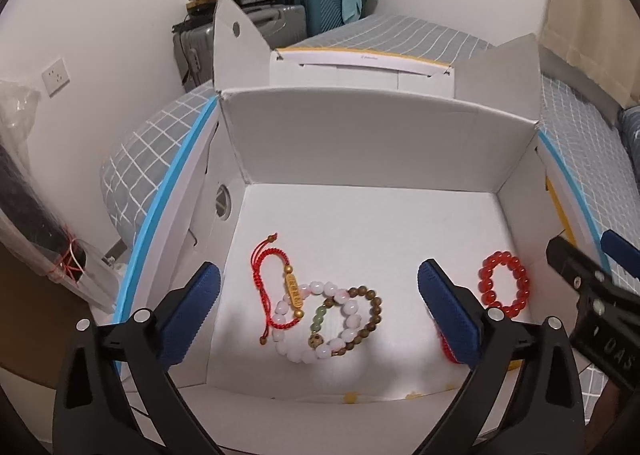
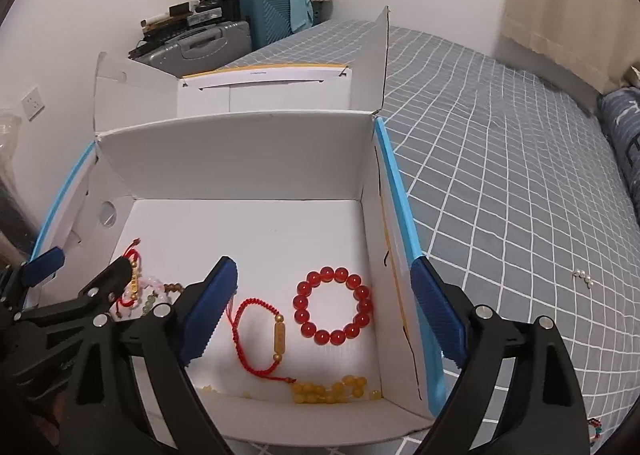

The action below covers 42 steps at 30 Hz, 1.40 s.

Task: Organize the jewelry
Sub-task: 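Move both open tools back over the bed toward the pearls and bead bracelet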

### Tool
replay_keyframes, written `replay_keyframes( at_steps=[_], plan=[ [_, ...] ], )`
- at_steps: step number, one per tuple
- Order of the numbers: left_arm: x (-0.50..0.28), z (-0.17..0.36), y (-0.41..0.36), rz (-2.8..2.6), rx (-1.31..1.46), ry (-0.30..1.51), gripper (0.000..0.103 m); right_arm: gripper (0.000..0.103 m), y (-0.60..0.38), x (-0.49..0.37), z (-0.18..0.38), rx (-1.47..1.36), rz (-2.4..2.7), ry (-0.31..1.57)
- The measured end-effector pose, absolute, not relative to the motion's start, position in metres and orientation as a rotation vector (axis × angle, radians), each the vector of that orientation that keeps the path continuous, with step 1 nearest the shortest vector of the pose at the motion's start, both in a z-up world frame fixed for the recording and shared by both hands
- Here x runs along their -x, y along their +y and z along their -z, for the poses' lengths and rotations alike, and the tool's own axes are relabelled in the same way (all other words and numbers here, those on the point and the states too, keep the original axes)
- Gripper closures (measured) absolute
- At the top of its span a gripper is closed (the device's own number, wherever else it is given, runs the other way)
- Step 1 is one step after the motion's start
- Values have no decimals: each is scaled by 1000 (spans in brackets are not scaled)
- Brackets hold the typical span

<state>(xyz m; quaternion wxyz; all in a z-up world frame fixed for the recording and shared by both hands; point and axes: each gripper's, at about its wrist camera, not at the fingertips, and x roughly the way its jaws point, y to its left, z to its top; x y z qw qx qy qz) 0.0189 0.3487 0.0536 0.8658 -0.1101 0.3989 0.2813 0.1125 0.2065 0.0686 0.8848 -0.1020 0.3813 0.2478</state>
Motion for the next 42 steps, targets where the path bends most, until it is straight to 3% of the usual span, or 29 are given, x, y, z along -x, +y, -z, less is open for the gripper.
replay_keyframes(
  at_steps=[16,27,42],
  plan=[
    [-30,-89,291,-471,236,771,6,7,116,-110,-97,202,-359,718],
    [-64,-96,199,-319,138,780,6,7,9,-109,-101,178,-213,711],
    [-136,-76,55,-64,47,858,6,7,-129,-97,-63,113,-39,804]
  ],
)
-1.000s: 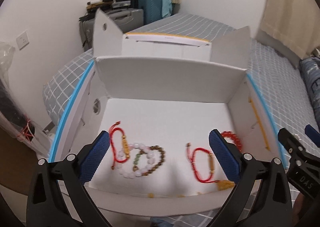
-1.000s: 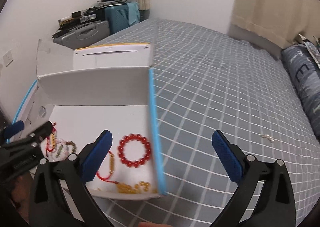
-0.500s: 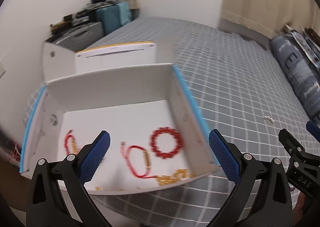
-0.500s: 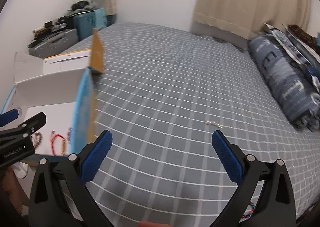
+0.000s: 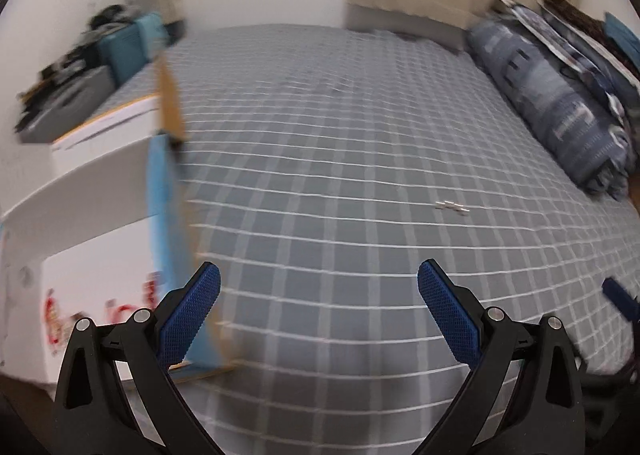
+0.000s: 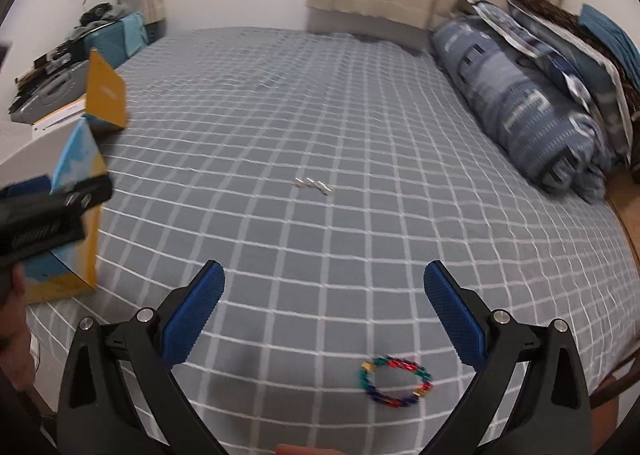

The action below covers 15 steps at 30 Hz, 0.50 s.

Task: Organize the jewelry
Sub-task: 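Move both open tools back over the bed toward the pearls and bead bracelet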

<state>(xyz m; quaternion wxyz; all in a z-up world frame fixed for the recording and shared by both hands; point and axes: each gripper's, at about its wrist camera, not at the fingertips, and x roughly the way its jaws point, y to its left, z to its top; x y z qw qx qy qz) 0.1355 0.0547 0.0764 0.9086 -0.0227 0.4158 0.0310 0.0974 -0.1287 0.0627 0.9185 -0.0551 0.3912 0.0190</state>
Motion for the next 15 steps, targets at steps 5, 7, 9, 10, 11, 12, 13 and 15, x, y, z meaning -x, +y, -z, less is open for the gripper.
replay_keyframes(
  at_steps=[5,7,9,10,11,12,13,15],
  plan=[
    [-174,-71,6,-25,-36,877,6,7,-174,-92,-38,75,3,872],
    [-191,-66,-8,-6,-48,890,6,7,-189,-92,-26,67,18,903],
    [-212,-57,-22,8,-40,926,6,7,-203,-95,-14,57,33,944],
    [-220,-53,-27,19,-37,937,6,7,-210,-97,-9,51,38,965],
    [-230,-46,-35,26,-39,949,6,7,-214,-98,-5,47,45,980],
    [-236,-40,-40,24,-39,960,6,7,-218,-98,-1,40,47,993],
    [-245,-32,-45,31,-33,973,6,7,-222,-98,3,32,44,1009],
    [-259,-20,-55,45,-28,1001,6,7,-223,-96,10,33,40,1032]
  ],
)
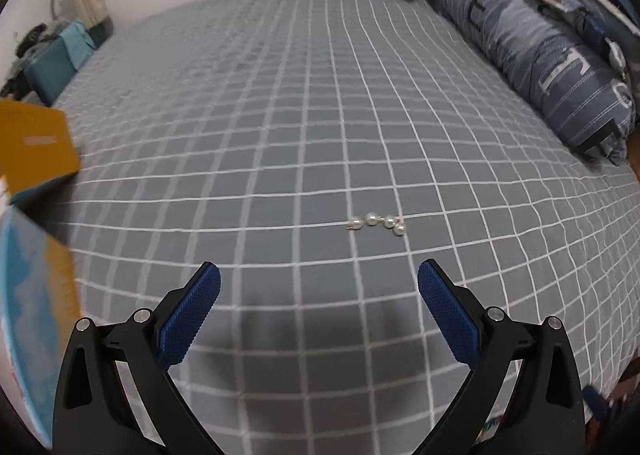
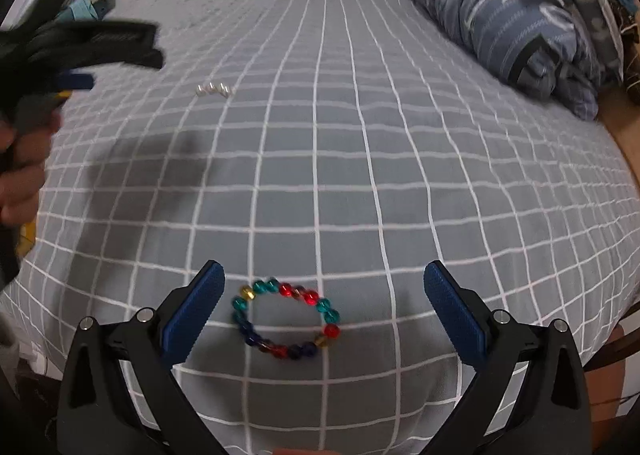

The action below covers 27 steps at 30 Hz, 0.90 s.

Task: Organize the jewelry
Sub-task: 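Move both open tools back over the bed toward the pearls and bead bracelet, then grasp the pearl earrings with the left tool while the right tool grasps the multicolour bead bracelet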

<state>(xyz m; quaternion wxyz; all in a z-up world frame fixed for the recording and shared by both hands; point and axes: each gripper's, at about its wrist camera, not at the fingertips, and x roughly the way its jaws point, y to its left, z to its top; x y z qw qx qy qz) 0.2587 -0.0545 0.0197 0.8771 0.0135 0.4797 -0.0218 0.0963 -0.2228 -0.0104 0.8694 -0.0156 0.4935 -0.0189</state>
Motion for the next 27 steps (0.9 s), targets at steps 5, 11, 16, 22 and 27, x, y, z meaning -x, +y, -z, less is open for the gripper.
replay_keyframes(
  at_steps=[5,11,16,22,27],
  plan=[
    [-289,8,-70,59,-24,1044,6,7,-225,-98,28,19,-6,1082],
    [-319,39,-79,52,-37,1074,6,7,-223,-103,49,-4,-54,1154],
    [-331,60,-81,61,-16,1102,6,7,-223,-105,59,-40,-82,1181],
    [-338,63,-81,63,-1,1103,13,13,-227,-106,57,-55,-97,1192],
    [-343,57,-80,80,10,1115,41,19,-236,-110,58,-71,-96,1203]
  ],
)
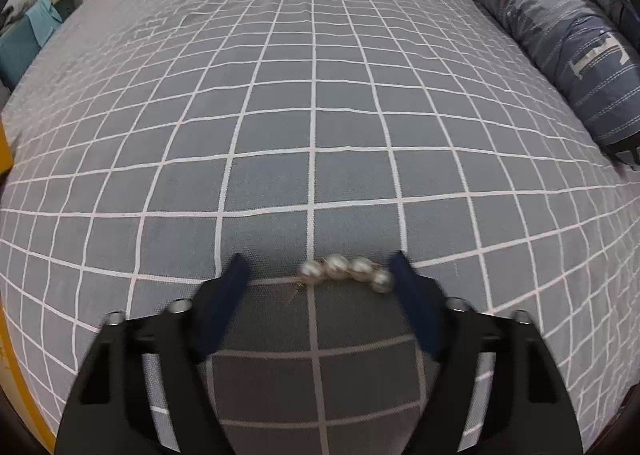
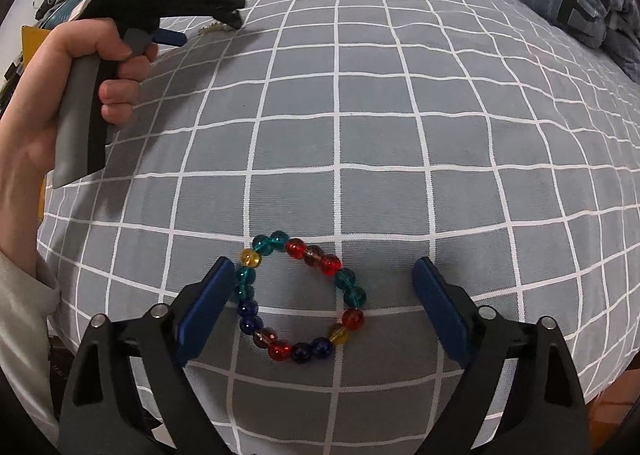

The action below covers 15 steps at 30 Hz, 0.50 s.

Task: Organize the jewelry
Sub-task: 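Grasp the pearl earrings with the left tool while the right tool grasps the multicolour bead bracelet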

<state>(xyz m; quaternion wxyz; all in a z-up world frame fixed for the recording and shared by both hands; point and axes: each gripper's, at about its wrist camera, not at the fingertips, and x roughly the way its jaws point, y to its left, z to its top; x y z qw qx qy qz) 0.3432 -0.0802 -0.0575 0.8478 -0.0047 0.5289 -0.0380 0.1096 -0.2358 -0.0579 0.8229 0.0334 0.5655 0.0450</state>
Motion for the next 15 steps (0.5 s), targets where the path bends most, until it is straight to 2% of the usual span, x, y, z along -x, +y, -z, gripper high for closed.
replay_keyframes(
  at_steps=[3,8,10,12,15],
  plan=[
    [-343,56,-79,86,7,1123,57,28,-242,-112,60,-61,-79,1206],
    [-341,53,-77,99,3,1129,83,33,-247,-110,62,-53,-65,1202],
    [-340,52,-76,107,6,1128,94,39,-248,-109,62,-52,-57,1201],
    [-339,52,-74,114,12,1124,94,47,-250,-108,60,-45,-47,1198],
    [-337,53,-71,121,18,1120,94,68,-249,-110,58,-29,-34,1192]
  ],
)
